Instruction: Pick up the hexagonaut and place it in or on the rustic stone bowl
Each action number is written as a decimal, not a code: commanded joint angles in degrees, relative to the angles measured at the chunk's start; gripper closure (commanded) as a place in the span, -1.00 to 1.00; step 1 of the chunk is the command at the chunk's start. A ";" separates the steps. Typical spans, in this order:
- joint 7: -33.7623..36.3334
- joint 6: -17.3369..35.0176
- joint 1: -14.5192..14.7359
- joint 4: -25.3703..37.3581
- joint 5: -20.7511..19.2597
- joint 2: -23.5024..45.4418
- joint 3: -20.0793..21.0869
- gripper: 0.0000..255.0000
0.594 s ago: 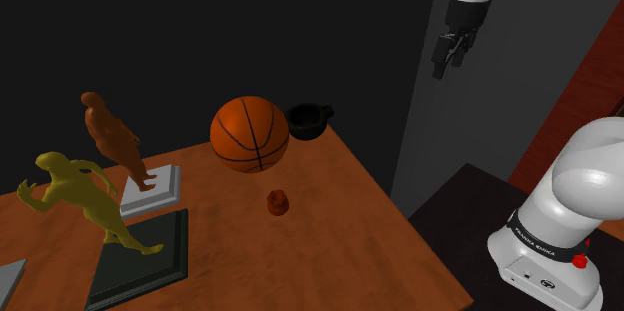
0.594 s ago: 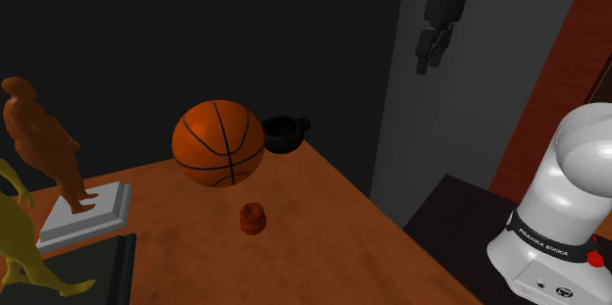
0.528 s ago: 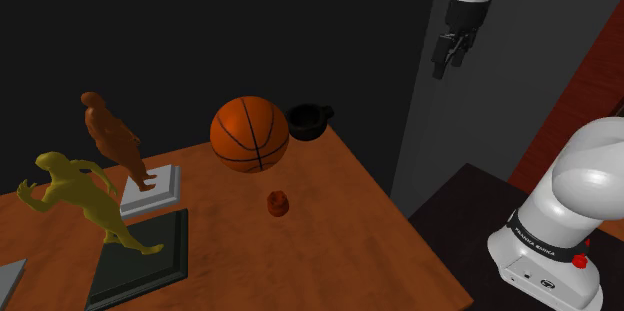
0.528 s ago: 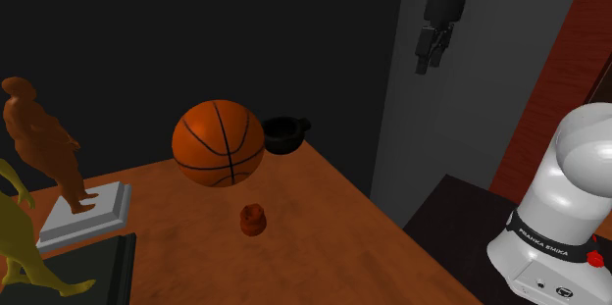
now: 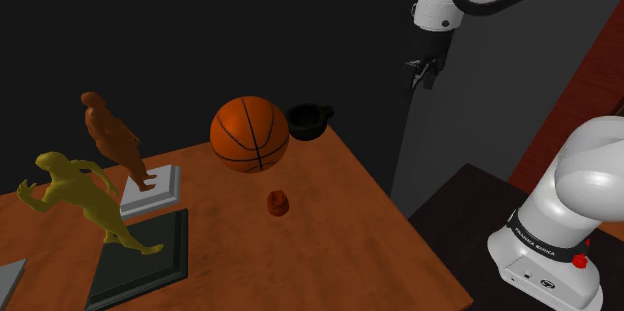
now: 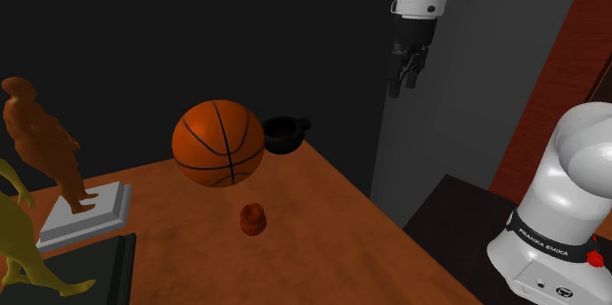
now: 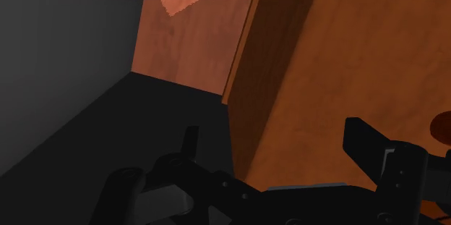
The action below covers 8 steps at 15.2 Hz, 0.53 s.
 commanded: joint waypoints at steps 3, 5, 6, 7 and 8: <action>5.05 4.90 1.64 -0.24 2.37 4.73 4.41 -1.00; 7.54 7.28 2.31 0.14 3.28 7.51 6.61 -1.00; 8.79 8.46 2.60 0.44 3.65 9.01 7.71 -1.00; 10.05 9.63 2.85 0.82 3.96 10.56 8.82 -1.00; 11.33 10.79 3.10 1.27 4.19 12.18 9.90 -1.00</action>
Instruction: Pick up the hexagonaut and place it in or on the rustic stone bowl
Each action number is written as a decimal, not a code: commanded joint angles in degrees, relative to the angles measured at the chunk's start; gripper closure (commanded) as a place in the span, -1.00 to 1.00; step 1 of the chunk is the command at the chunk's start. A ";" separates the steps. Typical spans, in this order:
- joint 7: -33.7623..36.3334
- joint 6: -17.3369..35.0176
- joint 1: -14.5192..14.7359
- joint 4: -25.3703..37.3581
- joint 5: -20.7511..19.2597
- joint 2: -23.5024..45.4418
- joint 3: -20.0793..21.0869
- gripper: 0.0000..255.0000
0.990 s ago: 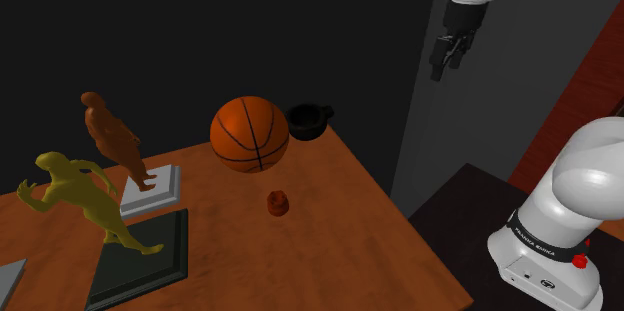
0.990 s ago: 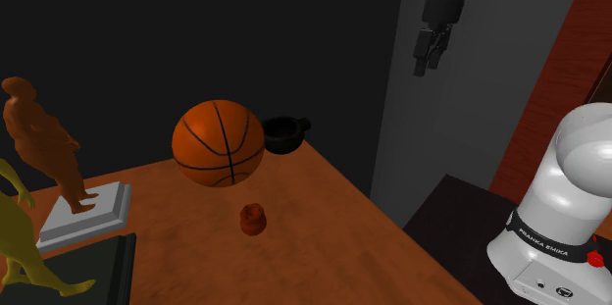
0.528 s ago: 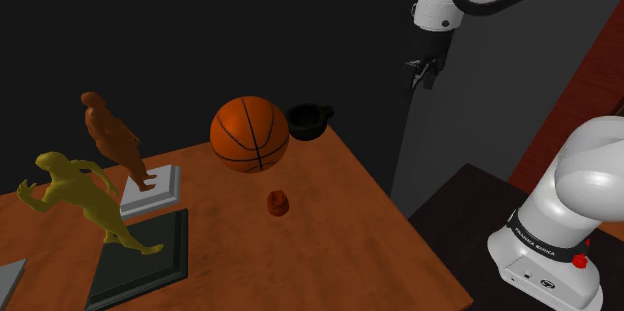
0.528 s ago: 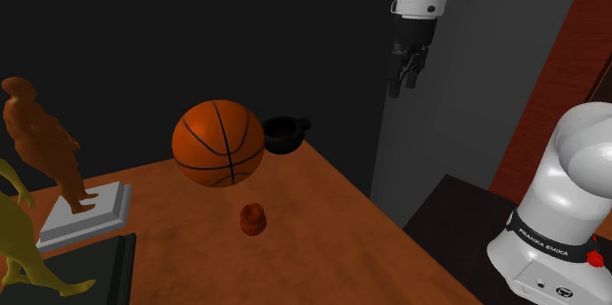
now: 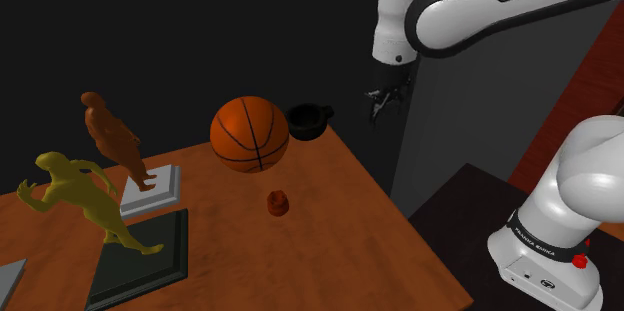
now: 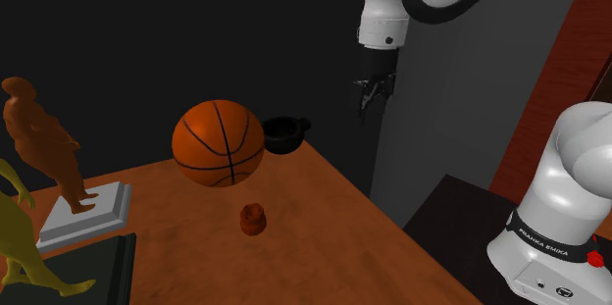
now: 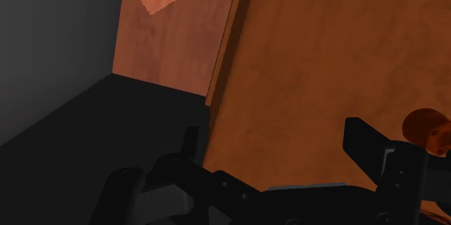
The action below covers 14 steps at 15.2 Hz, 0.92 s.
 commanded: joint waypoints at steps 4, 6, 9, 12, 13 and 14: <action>6.47 5.69 0.84 2.75 0.35 8.46 5.21 -1.00; 9.32 7.72 1.01 4.45 -0.20 12.30 7.28 -1.00; 13.94 10.45 1.25 7.54 -1.93 18.43 10.18 -1.00; 18.99 12.68 1.66 11.27 -4.80 24.99 12.63 -1.00; 20.76 13.28 1.89 12.66 -5.99 27.26 13.31 -1.00; 22.55 13.80 2.19 14.12 -7.28 29.56 13.90 -1.00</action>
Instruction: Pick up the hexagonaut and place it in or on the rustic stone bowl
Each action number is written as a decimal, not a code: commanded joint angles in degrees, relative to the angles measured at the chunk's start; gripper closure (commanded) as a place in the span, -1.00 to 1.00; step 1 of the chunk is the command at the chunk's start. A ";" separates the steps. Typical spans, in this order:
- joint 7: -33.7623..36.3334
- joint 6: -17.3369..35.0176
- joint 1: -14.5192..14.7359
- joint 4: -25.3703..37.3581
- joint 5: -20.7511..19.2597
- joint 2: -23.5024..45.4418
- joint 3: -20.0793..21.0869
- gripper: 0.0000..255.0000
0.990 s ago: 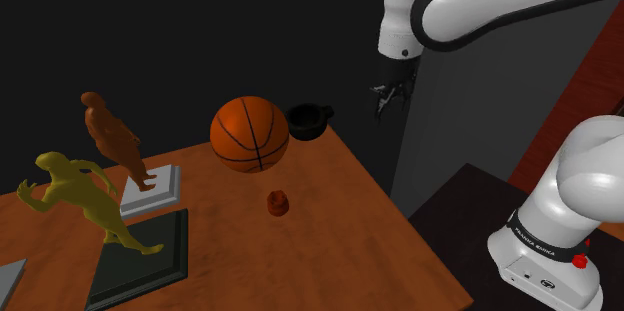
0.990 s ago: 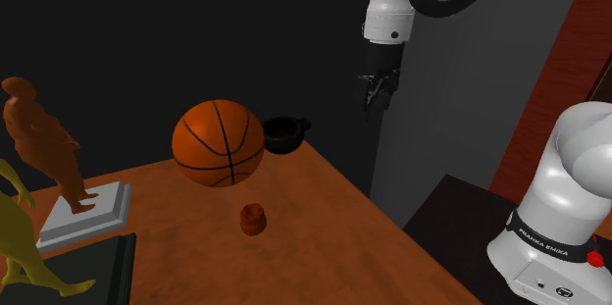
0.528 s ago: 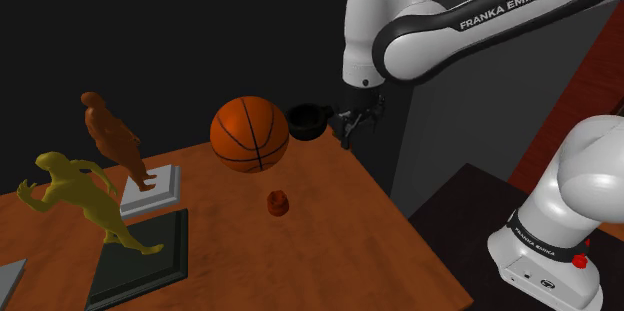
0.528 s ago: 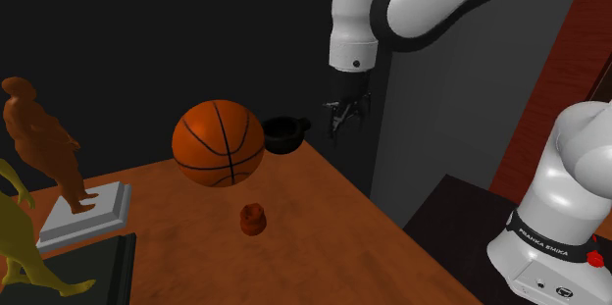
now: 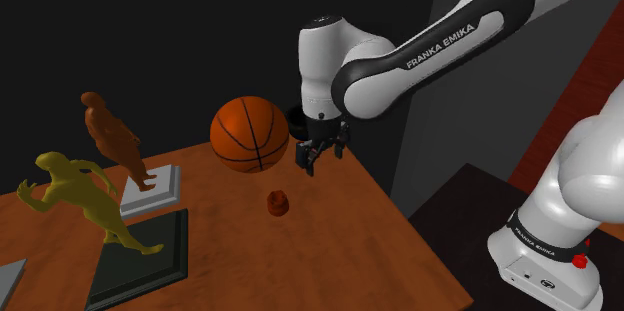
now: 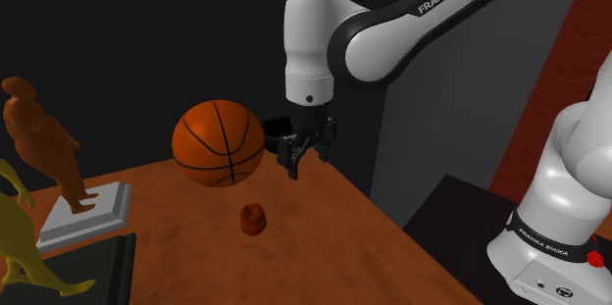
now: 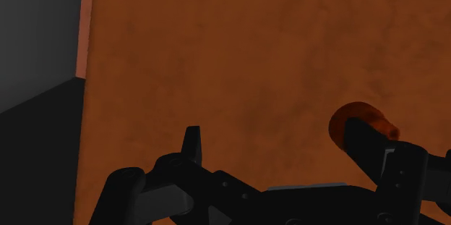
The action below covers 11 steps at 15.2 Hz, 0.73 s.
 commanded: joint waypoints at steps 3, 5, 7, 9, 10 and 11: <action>7.26 2.05 1.74 6.00 -5.56 9.54 1.71 -1.00; 10.63 2.31 3.29 9.62 -8.43 14.27 1.81 -1.00; 13.68 2.25 5.18 13.55 -11.12 18.96 1.54 -1.00; 16.31 1.90 7.39 17.81 -13.47 23.58 0.91 -1.00; 17.37 1.65 8.43 19.84 -14.42 25.65 0.58 -1.00; 17.54 2.25 8.60 19.65 -14.69 26.09 0.35 -1.00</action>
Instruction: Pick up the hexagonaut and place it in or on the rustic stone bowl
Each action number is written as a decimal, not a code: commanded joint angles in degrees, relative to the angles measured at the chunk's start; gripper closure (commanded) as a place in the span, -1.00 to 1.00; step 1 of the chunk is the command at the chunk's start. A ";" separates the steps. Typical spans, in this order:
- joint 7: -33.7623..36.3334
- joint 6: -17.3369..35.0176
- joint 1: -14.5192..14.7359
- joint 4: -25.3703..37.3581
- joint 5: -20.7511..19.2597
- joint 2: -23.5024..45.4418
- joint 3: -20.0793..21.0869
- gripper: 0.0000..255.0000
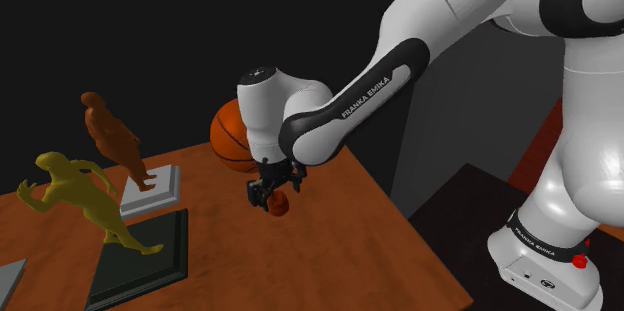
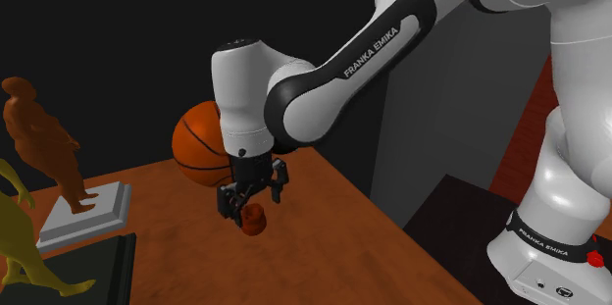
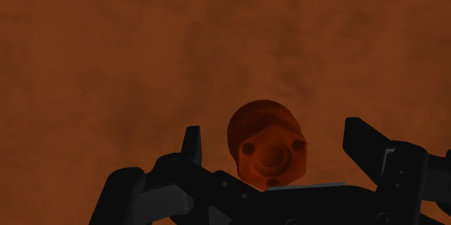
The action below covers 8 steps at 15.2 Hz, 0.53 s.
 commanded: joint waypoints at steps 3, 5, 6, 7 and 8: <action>1.08 1.97 0.81 0.26 -1.51 2.51 -0.80 -1.00; 1.49 3.12 1.08 -0.01 -2.15 3.48 -1.18 -1.00; 1.70 3.68 1.22 -0.13 -2.47 3.98 -1.37 -1.00; 1.82 4.01 1.30 -0.19 -2.66 4.27 -1.49 -1.00; 1.82 4.01 1.30 -0.20 -2.66 4.27 -1.49 -1.00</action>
